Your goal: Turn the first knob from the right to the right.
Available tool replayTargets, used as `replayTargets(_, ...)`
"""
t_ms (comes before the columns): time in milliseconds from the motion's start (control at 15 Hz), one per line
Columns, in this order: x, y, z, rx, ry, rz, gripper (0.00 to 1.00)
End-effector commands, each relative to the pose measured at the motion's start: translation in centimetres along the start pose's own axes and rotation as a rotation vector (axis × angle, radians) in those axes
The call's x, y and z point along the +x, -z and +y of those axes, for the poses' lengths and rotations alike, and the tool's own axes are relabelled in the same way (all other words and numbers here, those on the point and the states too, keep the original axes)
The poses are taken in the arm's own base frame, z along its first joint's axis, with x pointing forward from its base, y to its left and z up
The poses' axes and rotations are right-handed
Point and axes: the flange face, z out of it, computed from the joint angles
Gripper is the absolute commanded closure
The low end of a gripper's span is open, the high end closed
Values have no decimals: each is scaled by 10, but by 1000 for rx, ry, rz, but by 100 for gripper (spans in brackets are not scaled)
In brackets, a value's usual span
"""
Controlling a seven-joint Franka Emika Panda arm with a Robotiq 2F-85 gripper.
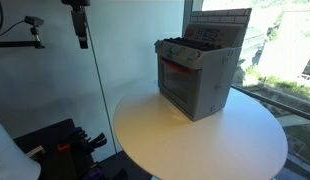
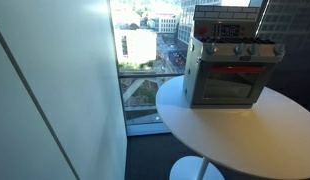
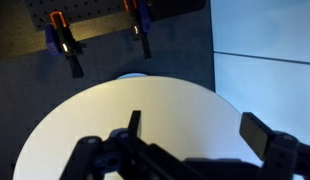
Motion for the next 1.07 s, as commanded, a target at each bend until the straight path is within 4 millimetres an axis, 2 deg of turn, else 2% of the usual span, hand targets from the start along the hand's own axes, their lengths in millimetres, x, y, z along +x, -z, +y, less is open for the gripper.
replayTargets(0, 14, 18, 0, 4, -19, 48, 0)
replayTargets(533, 49, 60, 8, 7, -68, 178, 0)
replayTargets(1000, 86, 99, 26, -21, -131, 361, 0)
